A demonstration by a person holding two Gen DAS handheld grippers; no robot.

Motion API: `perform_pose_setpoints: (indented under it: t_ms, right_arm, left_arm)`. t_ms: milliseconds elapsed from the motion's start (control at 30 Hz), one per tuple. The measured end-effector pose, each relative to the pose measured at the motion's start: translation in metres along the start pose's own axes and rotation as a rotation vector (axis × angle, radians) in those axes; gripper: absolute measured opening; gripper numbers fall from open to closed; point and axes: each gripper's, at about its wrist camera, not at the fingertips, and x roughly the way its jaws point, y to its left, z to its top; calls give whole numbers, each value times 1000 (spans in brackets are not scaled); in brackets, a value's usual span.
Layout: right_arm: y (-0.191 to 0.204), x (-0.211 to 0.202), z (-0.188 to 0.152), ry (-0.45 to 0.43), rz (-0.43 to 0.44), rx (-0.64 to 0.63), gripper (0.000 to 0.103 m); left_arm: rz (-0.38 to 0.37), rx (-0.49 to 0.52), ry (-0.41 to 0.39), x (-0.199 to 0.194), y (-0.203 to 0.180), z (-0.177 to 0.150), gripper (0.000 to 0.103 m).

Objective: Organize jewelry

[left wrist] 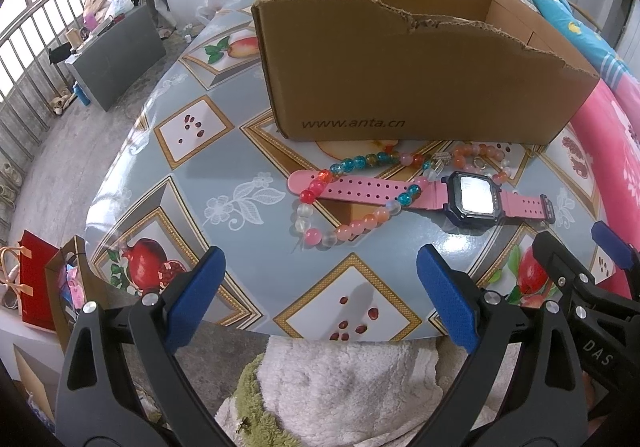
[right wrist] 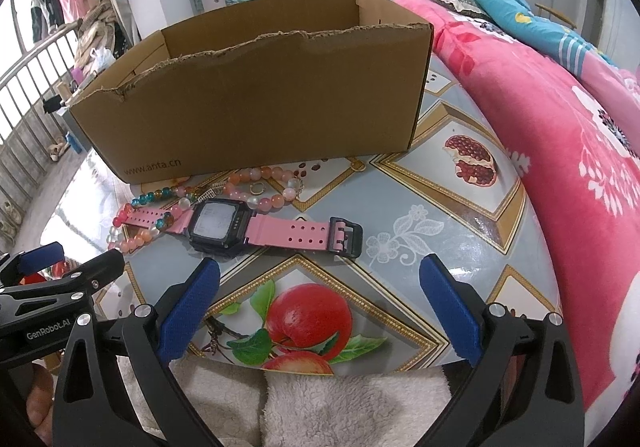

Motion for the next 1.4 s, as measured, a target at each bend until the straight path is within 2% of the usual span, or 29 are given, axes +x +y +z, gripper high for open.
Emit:
perform_pose_setpoints:
  t_ms: [433, 633, 867, 967, 1000, 1067, 1133, 1233, 1300, 1400]
  right_arm:
    - [-1, 1, -2, -2, 0, 7, 98]
    - [-2, 2, -2, -7, 2, 10, 98]
    - [5, 1, 1, -42, 67, -13, 97]
    - [12, -2, 5, -73, 113, -40, 96]
    - [15, -2, 7, -81, 131, -48, 92]
    - [19, -2, 11, -91, 159, -64, 89]
    - [24, 2, 15, -91, 185, -77, 82]
    - [32, 7, 20, -82, 208, -89, 77]
    - [36, 10, 23, -74, 220, -97, 74]
    - [41, 14, 27, -66, 238, -113, 68]
  left_arm:
    - [-4, -4, 4, 1, 2, -3, 93]
    - [-29, -26, 0, 4, 15, -6, 93]
    - [-58, -52, -23, 11, 43, -4, 93]
    - [-110, -38, -54, 14, 54, -1, 93]
    - [-139, -34, -71, 14, 58, 0, 93]
    - [-241, -32, -119, 13, 67, 3, 93]
    - [-265, -55, -142, 11, 75, 6, 94]
    - [-295, -80, -151, 16, 83, 14, 95]
    - [-254, -80, -142, 23, 83, 17, 95]
    - [-151, -6, -125, 33, 72, 21, 95]
